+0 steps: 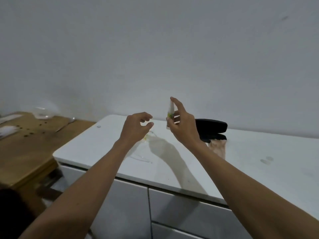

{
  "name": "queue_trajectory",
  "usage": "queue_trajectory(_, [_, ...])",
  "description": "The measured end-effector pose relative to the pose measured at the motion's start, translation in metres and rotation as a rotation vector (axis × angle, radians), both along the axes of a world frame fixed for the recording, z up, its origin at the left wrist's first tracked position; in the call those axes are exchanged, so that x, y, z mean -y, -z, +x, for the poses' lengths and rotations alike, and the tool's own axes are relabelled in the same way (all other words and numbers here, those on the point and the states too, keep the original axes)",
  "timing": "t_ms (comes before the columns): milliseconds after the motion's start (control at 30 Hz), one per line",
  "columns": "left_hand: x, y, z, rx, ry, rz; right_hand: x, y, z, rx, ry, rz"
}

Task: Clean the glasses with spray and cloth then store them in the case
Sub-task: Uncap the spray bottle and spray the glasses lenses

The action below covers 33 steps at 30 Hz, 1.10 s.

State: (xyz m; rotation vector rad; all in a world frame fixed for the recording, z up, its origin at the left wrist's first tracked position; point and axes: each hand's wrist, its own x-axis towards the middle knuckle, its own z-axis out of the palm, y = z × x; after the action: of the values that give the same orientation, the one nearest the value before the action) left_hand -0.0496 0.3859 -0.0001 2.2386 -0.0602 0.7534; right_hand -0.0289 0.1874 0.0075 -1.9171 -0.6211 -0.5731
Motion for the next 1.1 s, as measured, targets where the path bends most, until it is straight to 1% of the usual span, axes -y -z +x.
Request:
queue_trajectory(167, [-0.062, 0.018, -0.041, -0.060, -0.089, 0.135, -0.040, 0.011, -0.007, -0.042, -0.087, -0.029])
queue_trajectory(333, [-0.089, 0.038, -0.061, -0.147, -0.046, 0.193, -0.052, 0.017, -0.011, -0.058, -0.092, -0.040])
queue_trajectory(500, [-0.089, 0.051, -0.056, -0.101, -0.045, 0.233, -0.047, 0.018, -0.009, -0.070, -0.066, -0.054])
queue_trajectory(633, [-0.083, 0.060, -0.047, 0.009, -0.080, 0.310, -0.039, 0.014, -0.004, -0.072, -0.055, -0.043])
queue_trajectory(733, [-0.078, 0.065, -0.044, 0.057, -0.088, 0.328, -0.031, 0.012, -0.002, -0.054, -0.029, -0.040])
queue_trajectory(800, [-0.075, 0.066, -0.043, 0.090, -0.106, 0.296, -0.025, 0.010, -0.001, -0.048, -0.015, -0.030])
queue_trajectory(867, [-0.071, 0.066, -0.042, 0.130, -0.136, 0.211, -0.019, 0.007, 0.000, -0.044, 0.005, -0.002])
queue_trajectory(933, [-0.068, 0.064, -0.040, 0.143, -0.177, 0.080, -0.012, 0.004, 0.000, -0.047, 0.032, 0.035])
queue_trajectory(1000, [-0.066, 0.060, -0.038, 0.115, -0.217, -0.083, -0.005, 0.004, 0.003, -0.047, 0.070, 0.067])
queue_trajectory(1100, [-0.063, 0.055, -0.035, 0.095, -0.239, -0.246, 0.005, 0.006, 0.007, -0.046, 0.133, 0.117])
